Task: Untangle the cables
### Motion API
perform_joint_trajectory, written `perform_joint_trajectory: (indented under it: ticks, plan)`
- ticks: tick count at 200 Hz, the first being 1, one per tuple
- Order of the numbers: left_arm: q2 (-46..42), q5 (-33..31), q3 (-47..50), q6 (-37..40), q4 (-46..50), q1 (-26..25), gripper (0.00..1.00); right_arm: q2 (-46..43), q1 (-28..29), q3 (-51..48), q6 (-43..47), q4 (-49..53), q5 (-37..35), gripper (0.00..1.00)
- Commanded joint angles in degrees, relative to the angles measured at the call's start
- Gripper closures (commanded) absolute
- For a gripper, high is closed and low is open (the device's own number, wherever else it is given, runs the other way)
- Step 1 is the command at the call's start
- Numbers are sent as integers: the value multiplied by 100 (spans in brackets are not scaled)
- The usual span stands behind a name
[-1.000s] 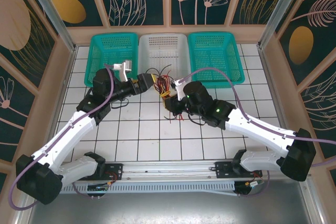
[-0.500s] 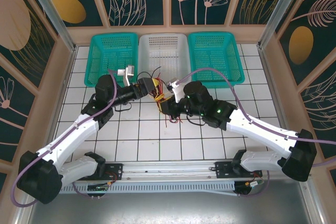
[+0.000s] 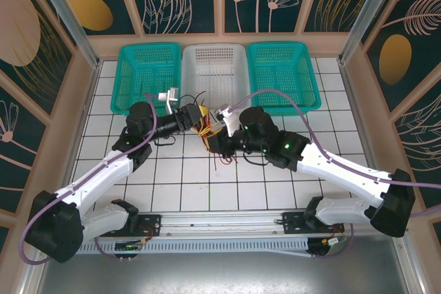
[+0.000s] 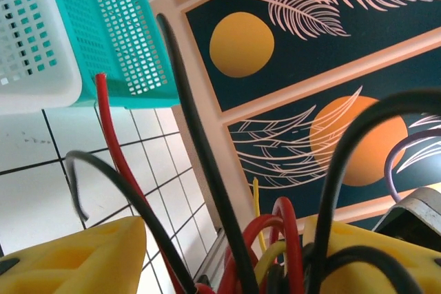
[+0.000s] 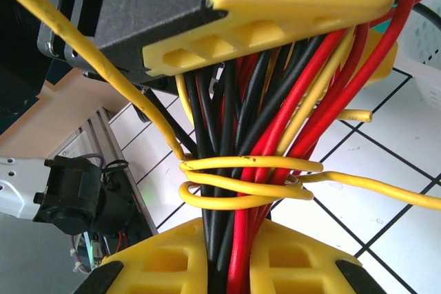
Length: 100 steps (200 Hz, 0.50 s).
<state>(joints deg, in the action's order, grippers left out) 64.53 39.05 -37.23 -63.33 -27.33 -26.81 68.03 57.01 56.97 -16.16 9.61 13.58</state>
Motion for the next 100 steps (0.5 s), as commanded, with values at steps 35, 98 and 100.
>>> perform_joint_trajectory:
  ticks: [35,98,100]
  plan:
    - [-127,165,404,-406,-897,-35,25,88,21,358,23,-376,-102,86]
    - [-1230,-980,1067,-481,-1672,-35,1,-75,-270,329,-476,-537,219,85]
    - [-1250,-981,1069,-477,-1684,-35,1,-78,-281,331,-487,-541,244,85]
